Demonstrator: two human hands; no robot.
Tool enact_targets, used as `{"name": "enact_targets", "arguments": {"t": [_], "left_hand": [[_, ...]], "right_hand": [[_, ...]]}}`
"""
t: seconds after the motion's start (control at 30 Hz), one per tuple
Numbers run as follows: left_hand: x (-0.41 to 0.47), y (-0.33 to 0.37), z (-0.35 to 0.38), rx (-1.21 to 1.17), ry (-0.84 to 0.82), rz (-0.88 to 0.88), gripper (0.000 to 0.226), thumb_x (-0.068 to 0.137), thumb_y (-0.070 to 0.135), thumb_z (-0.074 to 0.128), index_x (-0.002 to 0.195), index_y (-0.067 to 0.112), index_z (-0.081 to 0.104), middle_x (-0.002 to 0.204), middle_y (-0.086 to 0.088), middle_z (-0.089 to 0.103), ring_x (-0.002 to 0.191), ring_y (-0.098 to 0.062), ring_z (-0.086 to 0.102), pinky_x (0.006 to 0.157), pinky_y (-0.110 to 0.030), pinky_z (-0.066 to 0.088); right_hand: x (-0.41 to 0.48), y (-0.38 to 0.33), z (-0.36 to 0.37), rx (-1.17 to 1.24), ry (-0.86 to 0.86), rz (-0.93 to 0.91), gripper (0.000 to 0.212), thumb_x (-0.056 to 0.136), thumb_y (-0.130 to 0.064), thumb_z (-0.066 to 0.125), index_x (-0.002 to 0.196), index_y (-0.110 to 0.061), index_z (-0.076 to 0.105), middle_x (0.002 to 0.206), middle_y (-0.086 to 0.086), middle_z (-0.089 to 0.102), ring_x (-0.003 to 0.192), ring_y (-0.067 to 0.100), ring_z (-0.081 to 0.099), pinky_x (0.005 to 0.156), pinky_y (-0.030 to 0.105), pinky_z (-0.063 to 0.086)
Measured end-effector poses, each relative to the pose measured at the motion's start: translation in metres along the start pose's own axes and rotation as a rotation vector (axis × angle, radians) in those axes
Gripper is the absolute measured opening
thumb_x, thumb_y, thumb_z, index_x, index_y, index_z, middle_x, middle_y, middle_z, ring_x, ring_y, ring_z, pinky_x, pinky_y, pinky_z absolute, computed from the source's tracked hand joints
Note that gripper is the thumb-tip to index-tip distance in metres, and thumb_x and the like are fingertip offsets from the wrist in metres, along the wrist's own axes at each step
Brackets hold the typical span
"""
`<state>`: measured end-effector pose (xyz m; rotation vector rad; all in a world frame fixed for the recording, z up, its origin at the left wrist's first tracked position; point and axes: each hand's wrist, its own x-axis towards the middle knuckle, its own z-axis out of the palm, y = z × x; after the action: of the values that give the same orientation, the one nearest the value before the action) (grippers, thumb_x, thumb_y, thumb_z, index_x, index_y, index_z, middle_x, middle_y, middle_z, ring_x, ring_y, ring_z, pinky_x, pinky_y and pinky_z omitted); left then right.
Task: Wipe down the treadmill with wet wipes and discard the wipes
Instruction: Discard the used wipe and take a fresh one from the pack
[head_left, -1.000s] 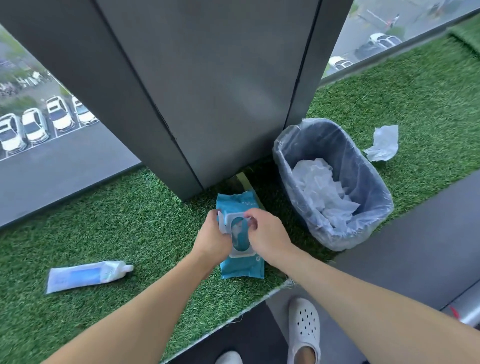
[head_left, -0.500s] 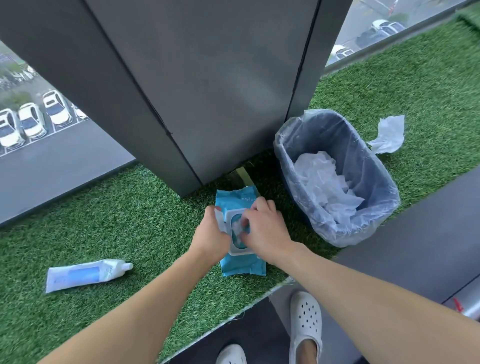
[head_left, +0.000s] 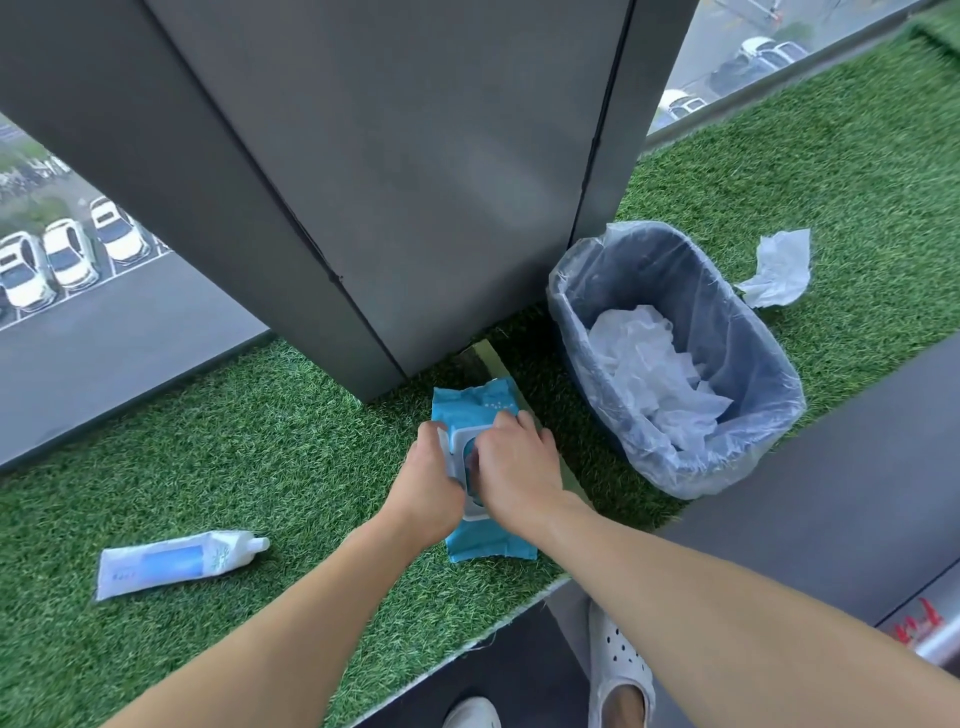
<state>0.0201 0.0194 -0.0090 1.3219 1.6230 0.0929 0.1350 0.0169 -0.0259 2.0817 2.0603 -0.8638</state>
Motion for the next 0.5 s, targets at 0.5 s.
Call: {"name": "enact_targets", "arguments": {"t": [0.5], "left_hand": [[-0.011, 0.003, 0.001, -0.002, 0.096, -0.023, 0.038, 0.087, -0.011, 0.04, 0.111, 0.017, 0.03, 0.092, -0.007, 0.054, 0.069, -0.016, 0.052, 0.043, -0.02, 0.037]], "right_hand": [[-0.017, 0.003, -0.017, 0.411, 0.026, 0.023, 0.03, 0.092, -0.016, 0.051, 0.064, -0.007, 0.053, 0.087, 0.007, 0.048, 0.09, 0.023, 0.044, 0.08, 0.036, 0.041]]}}
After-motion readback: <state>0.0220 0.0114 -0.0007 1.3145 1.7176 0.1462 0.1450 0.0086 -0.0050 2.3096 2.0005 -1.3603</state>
